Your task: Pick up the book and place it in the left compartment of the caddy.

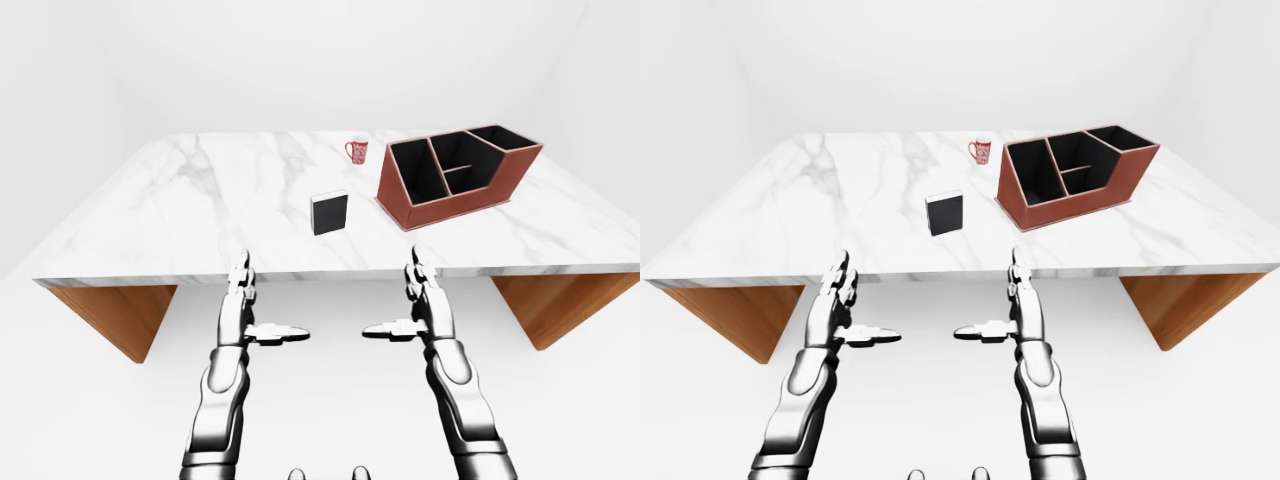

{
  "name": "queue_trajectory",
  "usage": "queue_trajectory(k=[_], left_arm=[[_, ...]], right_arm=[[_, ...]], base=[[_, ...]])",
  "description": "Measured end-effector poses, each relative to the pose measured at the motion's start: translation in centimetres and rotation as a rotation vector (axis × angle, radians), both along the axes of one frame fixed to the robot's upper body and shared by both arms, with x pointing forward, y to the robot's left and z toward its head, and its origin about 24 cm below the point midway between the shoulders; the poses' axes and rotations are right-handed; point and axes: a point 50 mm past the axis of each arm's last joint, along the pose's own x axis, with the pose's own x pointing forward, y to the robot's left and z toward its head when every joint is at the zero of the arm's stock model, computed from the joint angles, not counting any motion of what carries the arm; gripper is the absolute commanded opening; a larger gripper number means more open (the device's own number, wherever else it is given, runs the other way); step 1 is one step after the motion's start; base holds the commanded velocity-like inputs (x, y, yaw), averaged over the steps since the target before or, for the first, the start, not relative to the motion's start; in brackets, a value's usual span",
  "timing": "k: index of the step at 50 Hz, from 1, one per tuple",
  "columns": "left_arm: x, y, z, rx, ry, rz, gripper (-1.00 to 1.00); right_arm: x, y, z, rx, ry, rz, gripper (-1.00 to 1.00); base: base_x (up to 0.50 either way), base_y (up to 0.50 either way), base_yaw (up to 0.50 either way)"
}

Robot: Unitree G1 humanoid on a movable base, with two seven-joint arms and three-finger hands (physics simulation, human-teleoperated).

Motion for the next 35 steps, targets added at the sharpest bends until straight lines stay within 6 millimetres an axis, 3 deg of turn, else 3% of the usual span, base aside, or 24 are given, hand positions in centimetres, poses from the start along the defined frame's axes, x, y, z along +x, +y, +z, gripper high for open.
queue_trajectory(k=[22,35], left_arm=[[0.2,0.6,-0.4,0.001,-0.01,-0.018,1.0],[0.6,0.9,-1.8,0.004,0.033,-0.028,1.0]], right_arm=[[0.1,-0.9,0.0,-0.012,-0.004,-0.013,1.0],[-0.9,-2.4,3.2,0.011,-0.104,-0.058,1.0]], base=[[0.0,0.0,0.0],[0.0,0.0,0.0]])
